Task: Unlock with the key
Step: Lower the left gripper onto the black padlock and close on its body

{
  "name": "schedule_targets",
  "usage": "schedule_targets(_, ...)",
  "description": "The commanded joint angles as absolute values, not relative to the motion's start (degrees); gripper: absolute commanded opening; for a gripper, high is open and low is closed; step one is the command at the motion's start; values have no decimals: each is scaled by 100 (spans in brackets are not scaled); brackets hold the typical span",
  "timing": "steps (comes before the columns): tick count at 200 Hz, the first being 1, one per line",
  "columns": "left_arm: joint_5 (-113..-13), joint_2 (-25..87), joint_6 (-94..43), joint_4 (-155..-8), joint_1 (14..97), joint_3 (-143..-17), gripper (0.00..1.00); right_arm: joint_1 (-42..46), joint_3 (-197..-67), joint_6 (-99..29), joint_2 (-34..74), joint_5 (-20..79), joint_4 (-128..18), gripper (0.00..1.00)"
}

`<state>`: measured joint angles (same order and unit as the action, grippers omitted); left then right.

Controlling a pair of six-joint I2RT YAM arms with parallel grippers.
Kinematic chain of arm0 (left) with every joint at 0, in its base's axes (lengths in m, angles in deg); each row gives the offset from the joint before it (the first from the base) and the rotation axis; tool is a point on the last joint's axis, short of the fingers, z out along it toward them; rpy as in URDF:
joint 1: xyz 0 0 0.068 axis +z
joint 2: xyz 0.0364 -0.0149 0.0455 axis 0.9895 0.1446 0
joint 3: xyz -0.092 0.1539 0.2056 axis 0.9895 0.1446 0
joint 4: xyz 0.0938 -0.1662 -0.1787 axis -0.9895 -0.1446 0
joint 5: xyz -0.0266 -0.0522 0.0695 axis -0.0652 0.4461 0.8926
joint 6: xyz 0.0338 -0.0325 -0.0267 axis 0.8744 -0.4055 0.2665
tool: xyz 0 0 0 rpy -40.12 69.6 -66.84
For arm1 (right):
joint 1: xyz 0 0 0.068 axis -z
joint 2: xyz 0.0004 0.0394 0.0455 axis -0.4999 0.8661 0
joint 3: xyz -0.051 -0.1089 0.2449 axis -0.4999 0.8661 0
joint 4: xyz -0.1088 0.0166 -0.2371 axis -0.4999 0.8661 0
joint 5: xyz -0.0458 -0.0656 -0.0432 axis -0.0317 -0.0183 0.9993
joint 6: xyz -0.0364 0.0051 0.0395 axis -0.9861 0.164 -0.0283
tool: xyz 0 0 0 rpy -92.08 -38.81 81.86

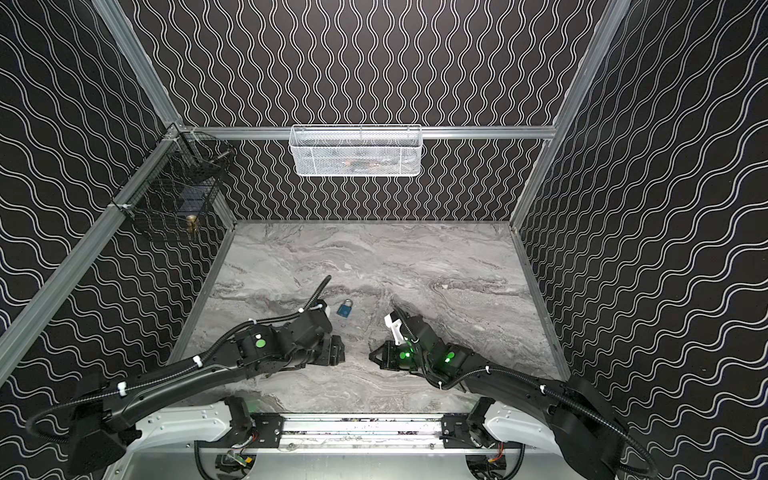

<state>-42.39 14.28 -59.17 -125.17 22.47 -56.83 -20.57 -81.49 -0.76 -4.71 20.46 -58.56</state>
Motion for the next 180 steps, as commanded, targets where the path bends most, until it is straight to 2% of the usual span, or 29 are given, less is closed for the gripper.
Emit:
schedule_targets(1,-4023,1728,-6202,-12528,2186,-5663,74,-2073,-8120,164,-413,2148,-6041,0)
schedule_targets(81,-3862,3124,-6709,-12303,2135,-5839,69,-2066,-8032,189,-513,2109,-6064,0)
schedule_targets(180,-3529,3901,-6774,-12166,2098,-5989,64,-1914,-7950,286,-372,1964,-6150,0)
